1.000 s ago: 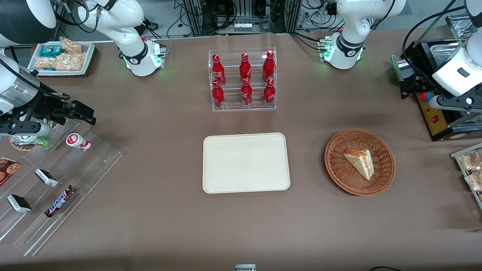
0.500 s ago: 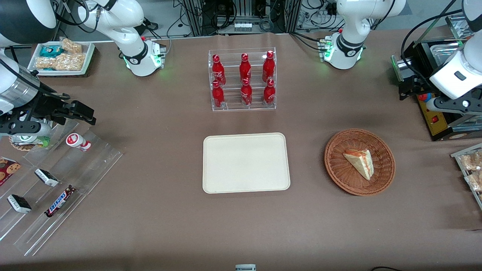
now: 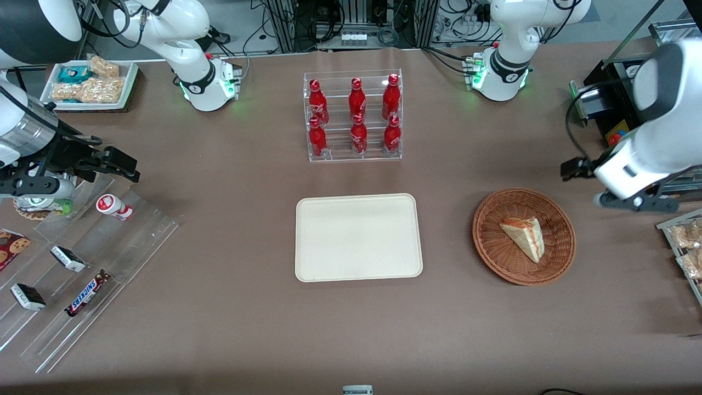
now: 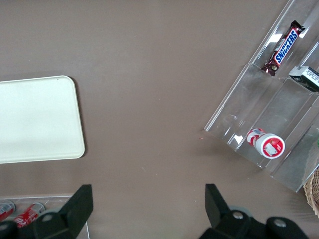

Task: Place sandwich from basket to tray

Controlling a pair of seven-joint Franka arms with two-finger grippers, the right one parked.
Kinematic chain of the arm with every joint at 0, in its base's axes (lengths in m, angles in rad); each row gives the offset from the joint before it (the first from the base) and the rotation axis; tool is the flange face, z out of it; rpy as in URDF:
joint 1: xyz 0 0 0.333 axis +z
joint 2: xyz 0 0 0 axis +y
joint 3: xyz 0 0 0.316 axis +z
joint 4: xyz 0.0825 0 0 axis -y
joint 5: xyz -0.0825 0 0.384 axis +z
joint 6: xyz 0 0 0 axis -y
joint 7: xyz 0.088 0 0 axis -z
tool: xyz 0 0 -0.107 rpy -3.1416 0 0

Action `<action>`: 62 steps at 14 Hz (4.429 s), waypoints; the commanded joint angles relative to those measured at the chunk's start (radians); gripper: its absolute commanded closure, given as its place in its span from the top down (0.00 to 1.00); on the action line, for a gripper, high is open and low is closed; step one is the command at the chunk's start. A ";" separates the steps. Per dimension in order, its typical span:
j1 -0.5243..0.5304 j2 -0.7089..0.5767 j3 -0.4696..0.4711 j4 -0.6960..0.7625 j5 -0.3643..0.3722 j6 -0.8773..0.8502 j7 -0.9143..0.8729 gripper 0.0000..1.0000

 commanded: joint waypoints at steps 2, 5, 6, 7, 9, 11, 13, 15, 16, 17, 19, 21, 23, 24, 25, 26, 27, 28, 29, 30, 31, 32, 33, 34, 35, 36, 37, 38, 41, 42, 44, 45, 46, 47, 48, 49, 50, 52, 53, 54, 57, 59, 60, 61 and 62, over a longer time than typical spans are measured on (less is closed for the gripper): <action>0.003 -0.022 -0.004 -0.226 0.010 0.268 -0.067 1.00; 0.001 0.001 -0.004 -0.346 0.010 0.479 -0.240 1.00; 0.000 0.020 -0.004 -0.343 0.012 0.495 -0.330 1.00; -0.003 0.033 -0.006 -0.340 0.012 0.515 -0.421 1.00; -0.003 0.060 -0.006 -0.340 0.001 0.573 -0.597 1.00; -0.005 0.099 -0.007 -0.335 -0.001 0.625 -0.803 1.00; -0.008 0.139 -0.009 -0.328 -0.001 0.679 -0.984 1.00; -0.009 0.173 -0.010 -0.322 0.001 0.706 -1.031 1.00; -0.009 0.187 -0.010 -0.322 0.001 0.716 -1.034 1.00; -0.008 0.201 -0.010 -0.322 -0.001 0.728 -1.037 1.00; -0.009 0.236 -0.010 -0.314 -0.001 0.742 -1.044 0.83; -0.009 0.236 -0.012 -0.314 -0.001 0.731 -1.037 0.30; -0.009 0.215 -0.013 -0.311 0.002 0.723 -1.026 0.09; -0.011 0.209 -0.016 -0.300 0.005 0.702 -1.026 0.07; -0.023 0.207 -0.016 -0.264 0.007 0.652 -1.023 0.06; -0.041 0.210 -0.016 -0.221 0.007 0.592 -1.009 0.06; -0.069 0.218 -0.016 -0.166 0.007 0.531 -0.996 0.06; -0.104 0.236 -0.016 -0.120 0.004 0.489 -0.991 0.06; -0.142 0.244 -0.016 -0.092 0.002 0.475 -0.991 0.06; -0.181 0.251 -0.016 -0.085 0.001 0.476 -0.995 0.06; -0.222 0.265 -0.018 -0.067 -0.001 0.481 -0.998 0.06; -0.259 0.291 -0.018 -0.029 -0.005 0.481 -0.992 0.07; -0.300 0.320 -0.027 0.014 -0.008 0.481 -0.992 0.07; -0.337 0.352 -0.033 0.061 -0.007 0.481 -0.989 0.08; -0.386 0.394 -0.033 0.118 -0.005 0.479 -0.989 0.08; -0.432 0.429 -0.033 0.167 -0.002 0.479 -0.989 0.08; -0.469 0.466 -0.033 0.212 -0.002 0.481 -0.992 0.08; -0.510 0.506 -0.033 0.258 -0.007 0.482 -1.003 0.08; -0.601 0.599 -0.033 0.368 -0.008 0.486 -1.011 0.07; -0.624 0.622 -0.033 0.391 -0.008 0.496 -1.011 0.07; -0.658 0.655 -0.033 0.399 -0.008 0.554 -1.018 0.07; -0.675 0.670 -0.033 0.401 -0.007 0.579 -1.034 0.07; -0.677 0.682 -0.032 0.401 -0.005 0.591 -1.035 0.07; -0.677 0.690 -0.032 0.401 -0.001 0.597 -1.035 0.08; -0.678 0.693 -0.032 0.401 0.001 0.601 -1.035 0.09; -0.683 0.699 -0.032 0.401 0.002 0.601 -1.034 0.12; -0.687 0.704 -0.032 0.399 0.004 0.601 -1.035 0.23; -0.687 0.692 -0.032 0.389 0.004 0.599 -1.044 1.00; -0.686 0.675 -0.032 0.389 0.004 0.588 -1.046 1.00; -0.684 0.641 -0.030 0.389 0.002 0.581 -1.046 1.00; -0.661 0.505 -0.026 0.389 -0.007 0.443 -1.043 1.00; -0.637 0.410 -0.024 0.389 0.004 0.302 -1.029 1.00; -0.625 0.374 -0.024 0.389 0.005 0.244 -1.029 1.00; -0.618 0.341 -0.021 0.387 0.007 0.201 -1.025 1.00; -0.585 0.318 -0.012 0.386 0.004 0.185 -1.025 1.00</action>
